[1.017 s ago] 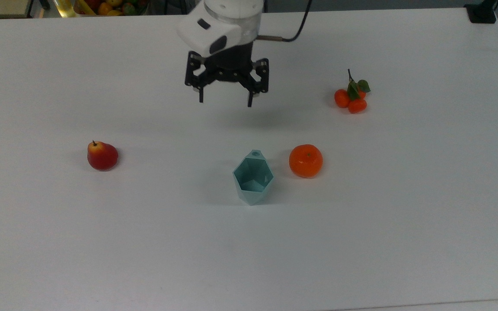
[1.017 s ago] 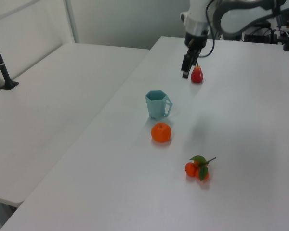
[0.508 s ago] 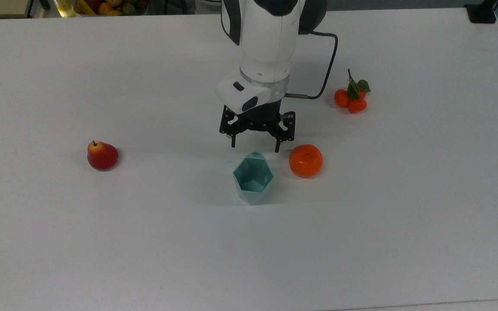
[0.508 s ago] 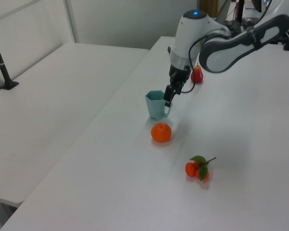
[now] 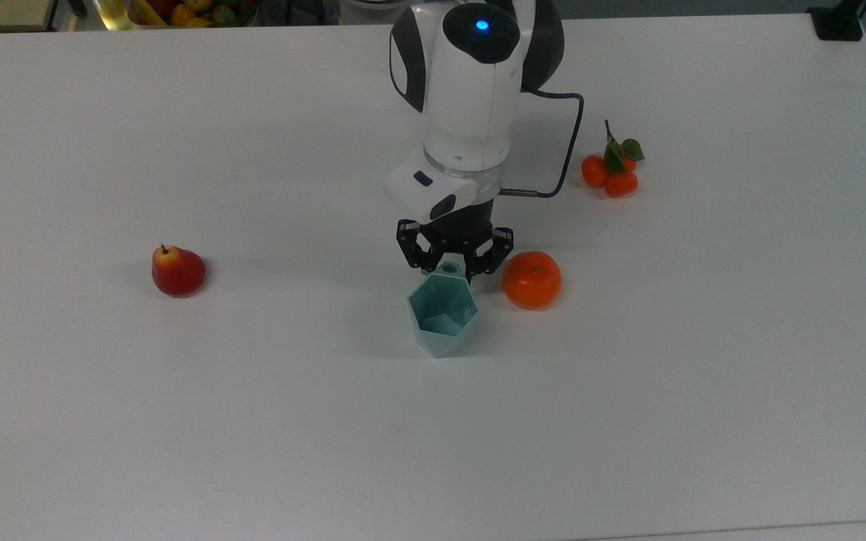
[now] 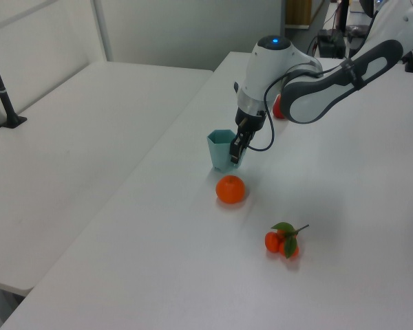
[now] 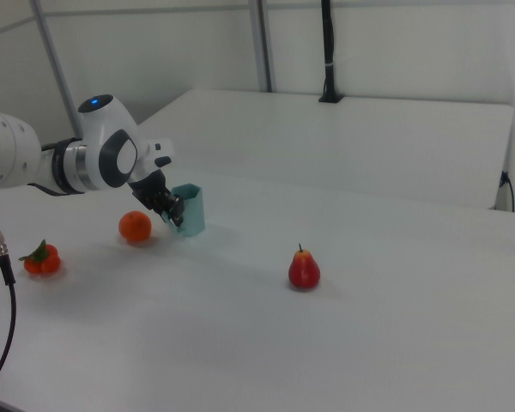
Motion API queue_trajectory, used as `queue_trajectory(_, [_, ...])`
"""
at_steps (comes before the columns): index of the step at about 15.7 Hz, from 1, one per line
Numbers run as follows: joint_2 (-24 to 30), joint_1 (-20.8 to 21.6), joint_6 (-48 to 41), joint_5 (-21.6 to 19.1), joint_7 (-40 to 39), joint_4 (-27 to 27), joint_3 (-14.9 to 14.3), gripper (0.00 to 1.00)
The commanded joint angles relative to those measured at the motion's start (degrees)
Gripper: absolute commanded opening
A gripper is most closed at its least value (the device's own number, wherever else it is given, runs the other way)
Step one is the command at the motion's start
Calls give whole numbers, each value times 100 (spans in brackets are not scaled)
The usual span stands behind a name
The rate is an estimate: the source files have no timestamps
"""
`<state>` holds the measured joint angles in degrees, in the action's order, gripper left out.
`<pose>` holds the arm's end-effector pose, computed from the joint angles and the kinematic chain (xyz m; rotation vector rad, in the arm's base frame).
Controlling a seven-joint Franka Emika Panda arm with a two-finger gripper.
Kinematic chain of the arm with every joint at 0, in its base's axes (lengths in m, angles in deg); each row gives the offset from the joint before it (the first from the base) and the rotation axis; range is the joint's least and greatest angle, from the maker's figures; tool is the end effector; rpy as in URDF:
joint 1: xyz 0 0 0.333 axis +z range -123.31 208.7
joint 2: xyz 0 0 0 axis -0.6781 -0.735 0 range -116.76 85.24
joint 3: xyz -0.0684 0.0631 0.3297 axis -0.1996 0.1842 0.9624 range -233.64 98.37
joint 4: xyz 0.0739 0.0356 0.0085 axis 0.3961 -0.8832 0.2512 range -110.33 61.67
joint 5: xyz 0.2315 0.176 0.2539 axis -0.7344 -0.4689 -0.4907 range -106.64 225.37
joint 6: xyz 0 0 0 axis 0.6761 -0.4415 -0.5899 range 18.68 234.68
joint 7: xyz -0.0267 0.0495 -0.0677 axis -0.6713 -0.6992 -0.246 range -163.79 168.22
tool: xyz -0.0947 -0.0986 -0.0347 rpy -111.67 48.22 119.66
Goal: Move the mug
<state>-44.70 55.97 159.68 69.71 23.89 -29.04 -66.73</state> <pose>0.7013 0.1713 0.3424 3.0706 -0.0186 0.4802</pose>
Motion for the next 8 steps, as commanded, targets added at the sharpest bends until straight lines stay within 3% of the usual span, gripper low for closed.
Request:
queue_trajectory(1, [11, 53, 89, 126, 144, 32, -55, 15])
queue_trajectory(5, [90, -26, -16, 143, 109, -3, -108, 11])
queue_trajectory(8, [371, -359, -367, 178, 83, -82, -108, 11])
